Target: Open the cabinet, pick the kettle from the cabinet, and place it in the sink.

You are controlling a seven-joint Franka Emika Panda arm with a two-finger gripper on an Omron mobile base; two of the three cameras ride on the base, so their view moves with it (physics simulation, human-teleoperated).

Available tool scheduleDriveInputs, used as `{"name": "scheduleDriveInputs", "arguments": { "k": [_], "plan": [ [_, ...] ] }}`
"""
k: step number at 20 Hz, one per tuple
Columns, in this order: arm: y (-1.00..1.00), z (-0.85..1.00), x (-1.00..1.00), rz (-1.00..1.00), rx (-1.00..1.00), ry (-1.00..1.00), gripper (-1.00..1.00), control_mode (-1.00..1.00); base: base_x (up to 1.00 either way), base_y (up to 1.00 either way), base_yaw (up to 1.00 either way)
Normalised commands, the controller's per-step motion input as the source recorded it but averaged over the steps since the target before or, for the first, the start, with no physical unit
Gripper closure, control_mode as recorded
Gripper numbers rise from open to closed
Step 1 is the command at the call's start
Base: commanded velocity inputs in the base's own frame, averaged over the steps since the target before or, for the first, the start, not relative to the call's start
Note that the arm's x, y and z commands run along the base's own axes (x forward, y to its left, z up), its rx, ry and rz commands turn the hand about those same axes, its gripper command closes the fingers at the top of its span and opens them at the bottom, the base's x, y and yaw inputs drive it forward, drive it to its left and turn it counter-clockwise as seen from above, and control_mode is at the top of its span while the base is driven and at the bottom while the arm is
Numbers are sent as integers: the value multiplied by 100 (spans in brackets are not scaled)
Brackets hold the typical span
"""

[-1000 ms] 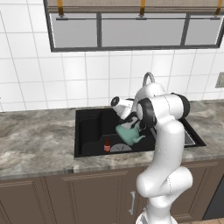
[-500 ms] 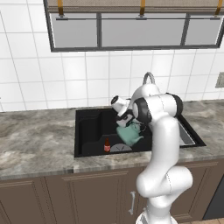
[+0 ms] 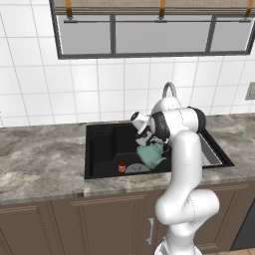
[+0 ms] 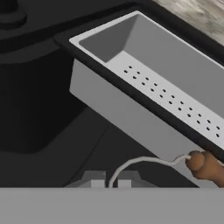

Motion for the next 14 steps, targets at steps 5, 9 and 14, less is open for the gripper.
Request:
{"name": "scheduleDriveInputs", "arguments": {
  "k": [5,9,14],
  "plan": [
    [-13,-22,0,-7,0,0,100,-100,0,0,0],
    [-9,-26,0,-6,0,0,100,-100,0,0,0],
    [-7,-21,5,-6,0,0,100,-100,0,0,0]
  ]
}}
